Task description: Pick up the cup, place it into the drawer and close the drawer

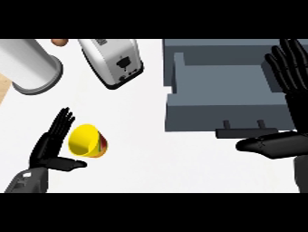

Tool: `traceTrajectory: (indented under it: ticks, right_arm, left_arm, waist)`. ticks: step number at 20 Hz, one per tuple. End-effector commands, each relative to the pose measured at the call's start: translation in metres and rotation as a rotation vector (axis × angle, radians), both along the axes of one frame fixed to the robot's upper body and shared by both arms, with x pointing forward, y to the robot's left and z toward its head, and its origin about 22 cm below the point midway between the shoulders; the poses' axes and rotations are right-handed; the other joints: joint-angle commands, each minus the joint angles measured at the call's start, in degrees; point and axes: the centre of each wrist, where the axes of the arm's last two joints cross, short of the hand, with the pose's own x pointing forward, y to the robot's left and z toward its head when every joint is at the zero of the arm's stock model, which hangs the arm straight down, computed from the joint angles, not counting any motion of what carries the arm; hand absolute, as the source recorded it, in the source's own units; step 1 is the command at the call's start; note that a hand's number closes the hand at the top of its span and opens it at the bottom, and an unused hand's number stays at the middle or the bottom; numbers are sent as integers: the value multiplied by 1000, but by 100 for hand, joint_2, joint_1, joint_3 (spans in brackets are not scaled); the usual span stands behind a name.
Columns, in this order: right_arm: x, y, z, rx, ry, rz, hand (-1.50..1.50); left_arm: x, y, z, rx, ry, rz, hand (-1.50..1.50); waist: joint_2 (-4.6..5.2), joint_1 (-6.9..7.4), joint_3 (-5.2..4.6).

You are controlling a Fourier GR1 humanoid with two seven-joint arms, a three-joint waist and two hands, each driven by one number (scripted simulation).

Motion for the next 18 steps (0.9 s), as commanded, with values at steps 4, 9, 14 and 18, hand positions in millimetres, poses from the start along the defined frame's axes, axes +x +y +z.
traceTrajectory:
  ticks: [4,9,14,18]
  right_arm:
    - [2,-7,0,3,-16,7,-150]
    - [4,-8,11,-1,1,16,-150]
    - [5,3,5,22,-3,12,-150]
    - [9,-10,8,6,-8,4,-150]
  left_arm:
    - [6,-7,-13,-41,-43,-2,-150]
    - [-6,-29,-30,-37,-64,-7,-150]
    - [-6,-14,-26,-19,-65,4,-150]
    - [5,-32,-25,-40,-78,-23,-150]
  waist:
    - [11,-23,-3]
    - [31,-68,-11]
    - [38,-76,-13]
    - [37,-73,-11]
